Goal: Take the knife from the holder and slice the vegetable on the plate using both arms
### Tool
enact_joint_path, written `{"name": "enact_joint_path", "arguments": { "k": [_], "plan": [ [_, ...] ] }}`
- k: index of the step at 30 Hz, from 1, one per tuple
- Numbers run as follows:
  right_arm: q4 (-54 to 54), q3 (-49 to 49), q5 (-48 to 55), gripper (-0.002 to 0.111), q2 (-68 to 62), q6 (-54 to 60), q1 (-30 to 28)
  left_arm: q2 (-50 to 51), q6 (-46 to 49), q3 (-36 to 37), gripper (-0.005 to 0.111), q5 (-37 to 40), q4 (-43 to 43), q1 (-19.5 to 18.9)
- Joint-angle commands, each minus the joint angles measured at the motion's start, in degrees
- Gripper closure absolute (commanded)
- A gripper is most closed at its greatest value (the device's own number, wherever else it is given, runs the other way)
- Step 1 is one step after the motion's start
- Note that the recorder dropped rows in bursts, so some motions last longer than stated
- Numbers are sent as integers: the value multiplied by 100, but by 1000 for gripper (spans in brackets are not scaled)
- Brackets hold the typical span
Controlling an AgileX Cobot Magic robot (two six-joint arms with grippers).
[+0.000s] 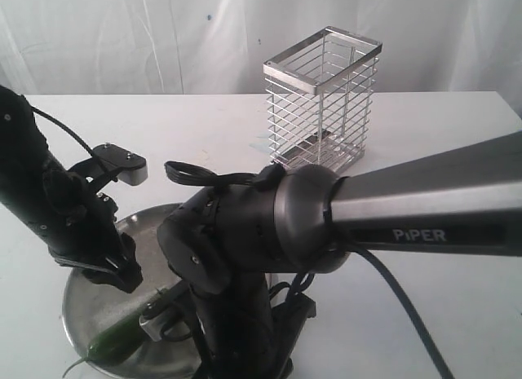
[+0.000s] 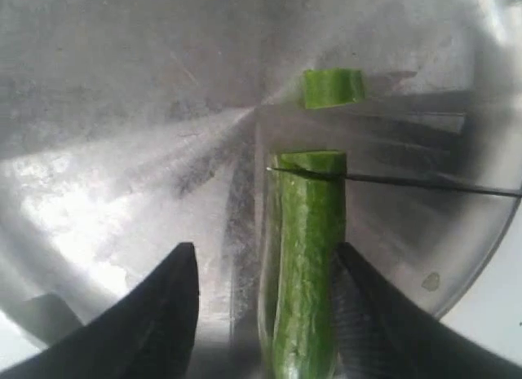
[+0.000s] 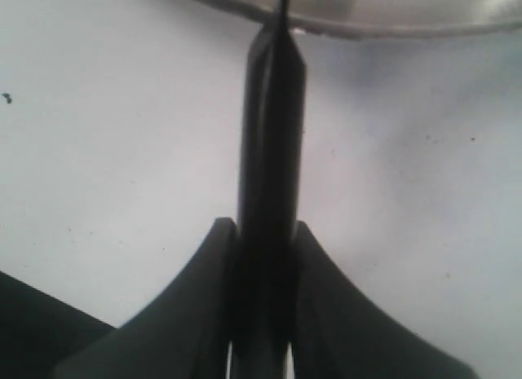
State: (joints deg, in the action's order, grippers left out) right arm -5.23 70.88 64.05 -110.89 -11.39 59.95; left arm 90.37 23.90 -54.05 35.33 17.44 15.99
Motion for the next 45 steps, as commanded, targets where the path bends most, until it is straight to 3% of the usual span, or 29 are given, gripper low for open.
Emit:
{"name": "enact_joint_path", "arguments": {
  "k": [1, 27, 34, 41, 45],
  "plan": [
    [96, 38, -41, 108, 0, 94, -2, -177, -274, -5, 54, 72, -117, 14],
    [238, 856, 128, 108, -689, 351, -2, -181, -373, 5, 54, -297, -74, 14],
    [226, 856, 176, 108, -689, 351, -2, 31, -265, 28, 77, -437, -108, 14],
    [226, 856, 198, 108, -689, 351, -2, 309, -265, 28, 82, -459, -111, 14],
    [226, 856, 198, 108, -689, 351, -2, 321, -265, 28, 101, -537, -111, 14]
  ]
}}
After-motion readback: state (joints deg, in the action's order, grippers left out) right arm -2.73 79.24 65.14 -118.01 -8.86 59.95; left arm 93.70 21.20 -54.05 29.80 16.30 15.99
